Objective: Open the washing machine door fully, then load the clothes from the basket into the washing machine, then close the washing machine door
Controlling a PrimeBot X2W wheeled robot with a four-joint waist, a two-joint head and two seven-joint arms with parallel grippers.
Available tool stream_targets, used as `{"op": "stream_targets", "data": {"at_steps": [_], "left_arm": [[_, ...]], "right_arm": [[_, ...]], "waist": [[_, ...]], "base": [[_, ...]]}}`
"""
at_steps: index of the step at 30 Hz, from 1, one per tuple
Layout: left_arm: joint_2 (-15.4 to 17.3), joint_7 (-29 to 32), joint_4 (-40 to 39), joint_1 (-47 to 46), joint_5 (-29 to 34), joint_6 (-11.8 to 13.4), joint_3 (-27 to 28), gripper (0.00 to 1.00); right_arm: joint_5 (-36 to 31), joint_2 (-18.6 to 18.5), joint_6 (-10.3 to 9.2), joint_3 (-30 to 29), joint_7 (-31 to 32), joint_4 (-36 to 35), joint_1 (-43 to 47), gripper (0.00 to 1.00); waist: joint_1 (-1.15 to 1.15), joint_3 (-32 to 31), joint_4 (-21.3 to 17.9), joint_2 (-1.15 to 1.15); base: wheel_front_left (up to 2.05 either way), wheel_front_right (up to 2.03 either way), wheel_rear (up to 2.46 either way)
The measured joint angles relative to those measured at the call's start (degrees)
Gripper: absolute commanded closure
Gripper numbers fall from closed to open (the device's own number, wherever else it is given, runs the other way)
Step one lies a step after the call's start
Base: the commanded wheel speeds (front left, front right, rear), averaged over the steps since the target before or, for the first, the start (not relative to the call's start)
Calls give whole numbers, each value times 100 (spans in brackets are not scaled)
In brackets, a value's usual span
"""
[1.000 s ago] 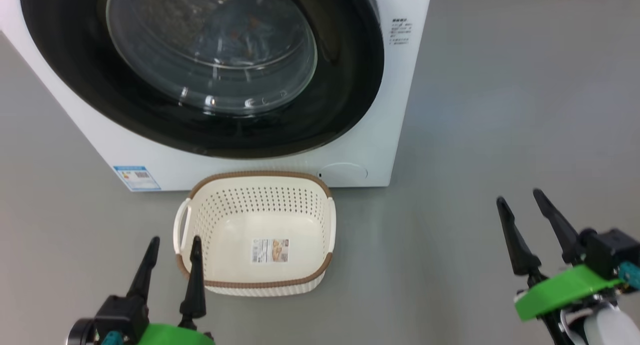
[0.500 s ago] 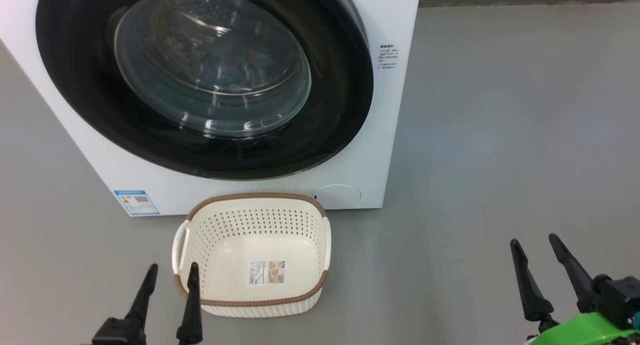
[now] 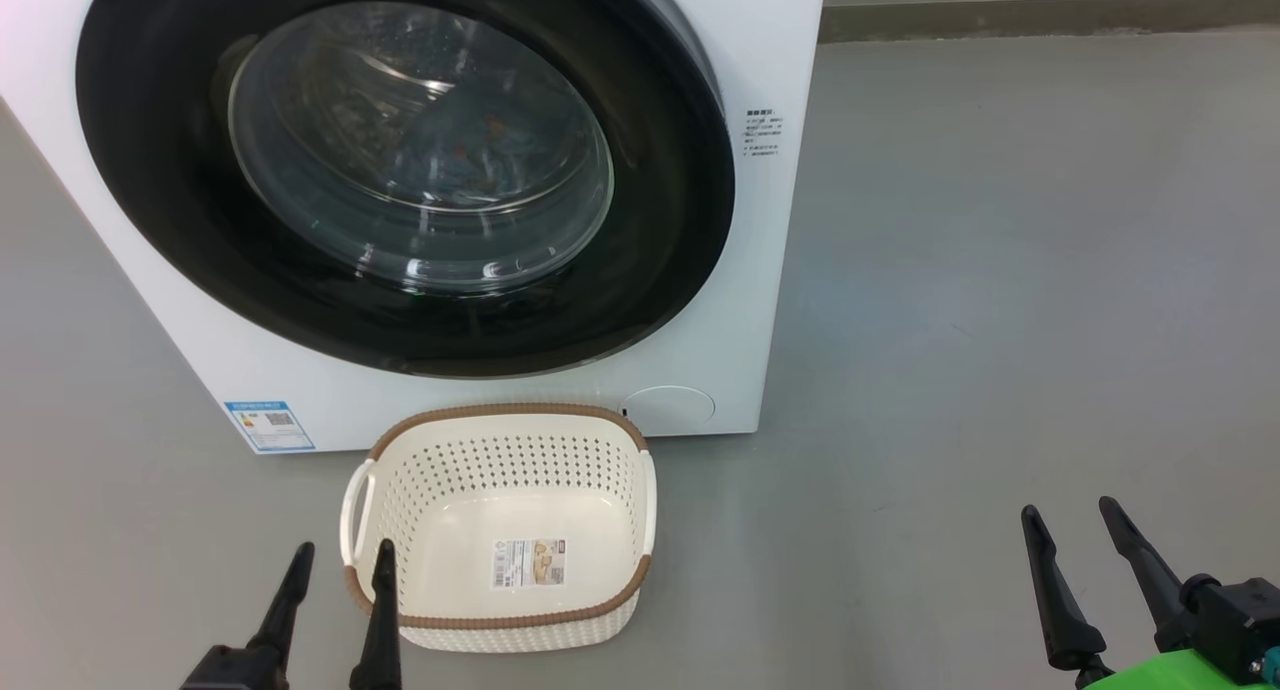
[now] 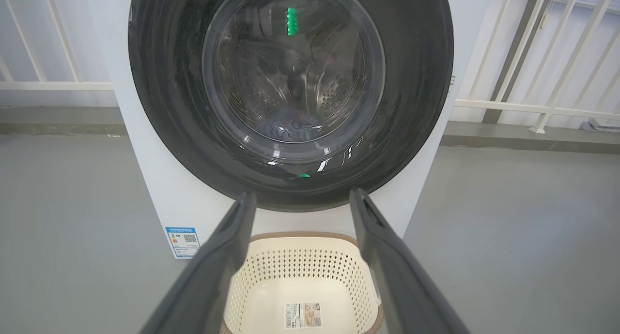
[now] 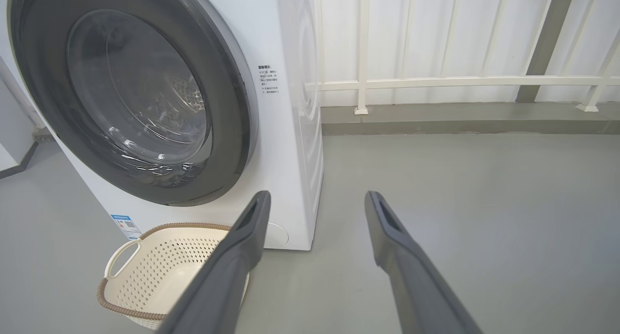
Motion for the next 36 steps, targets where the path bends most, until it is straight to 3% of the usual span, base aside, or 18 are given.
{"op": "stream_targets", "data": {"at_steps": [27, 28, 36], "left_arm": [[49, -2, -8, 1, -98, 100, -54, 0], [54, -2, -5, 1, -98, 100, -63, 100], [-77, 55, 316, 138, -243, 96, -102, 100]], "right_arm": [[-32, 46, 0, -8, 68, -36, 54, 0], [-32, 46, 0, -5, 68, -31, 54, 100], [78, 103, 0, 24, 93, 397, 64, 100]], "waist": [[0, -47, -17, 0], [0, -49, -19, 0], [0, -50, -29, 0]], "base": [[0, 0, 0], [0, 0, 0], [0, 0, 0]]}}
